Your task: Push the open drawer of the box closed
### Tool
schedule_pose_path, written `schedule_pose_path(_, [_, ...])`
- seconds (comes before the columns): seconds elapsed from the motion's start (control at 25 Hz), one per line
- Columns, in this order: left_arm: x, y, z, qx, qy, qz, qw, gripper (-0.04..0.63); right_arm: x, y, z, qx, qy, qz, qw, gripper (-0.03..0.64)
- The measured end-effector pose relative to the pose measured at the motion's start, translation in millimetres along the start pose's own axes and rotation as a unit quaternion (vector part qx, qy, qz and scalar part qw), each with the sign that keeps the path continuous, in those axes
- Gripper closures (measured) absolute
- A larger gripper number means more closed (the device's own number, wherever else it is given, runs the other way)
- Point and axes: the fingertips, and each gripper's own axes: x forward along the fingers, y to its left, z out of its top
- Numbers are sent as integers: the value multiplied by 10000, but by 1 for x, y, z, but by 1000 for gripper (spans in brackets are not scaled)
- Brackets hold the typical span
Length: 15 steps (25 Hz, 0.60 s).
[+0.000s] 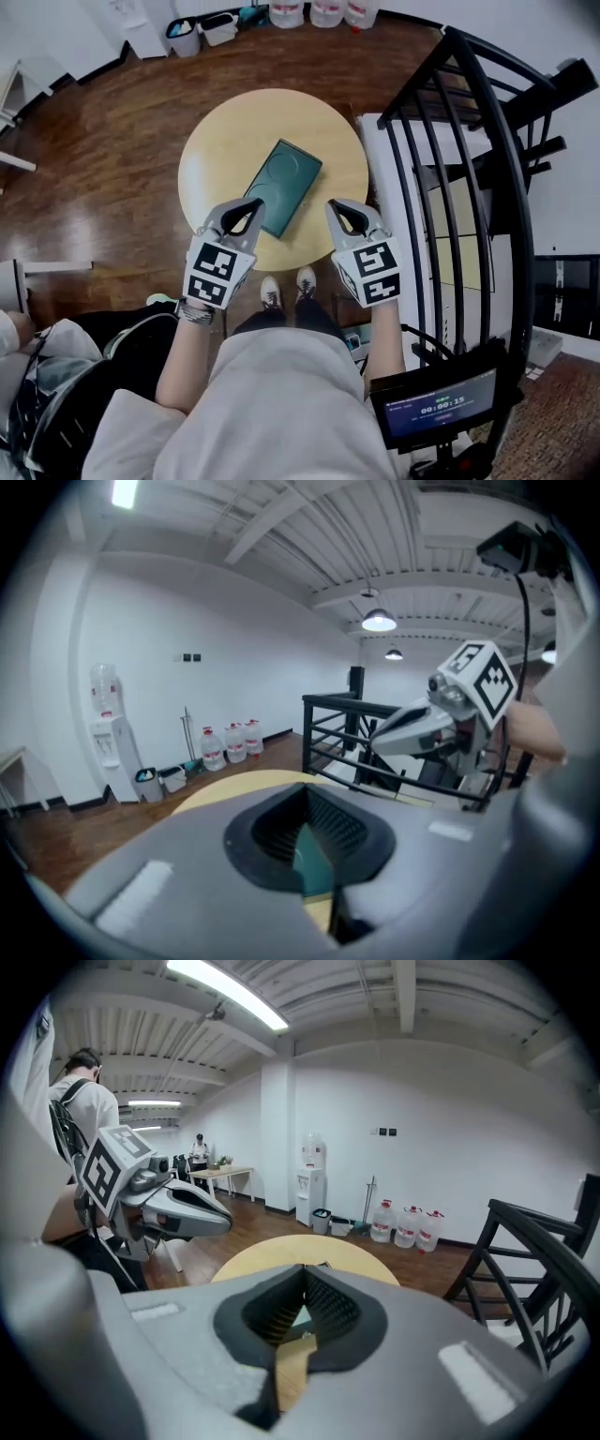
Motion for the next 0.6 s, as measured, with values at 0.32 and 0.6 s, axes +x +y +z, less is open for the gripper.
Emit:
schedule_pose_path(0.32, [-40, 20, 43, 434, -697, 478, 9955, 588, -25, 8, 52, 73, -631, -196, 9978, 613])
schedule_pose_path(0.6, [-86, 47, 81, 140, -1534, 686, 9857, 588, -31, 31, 95, -22, -1066, -46, 9943, 614])
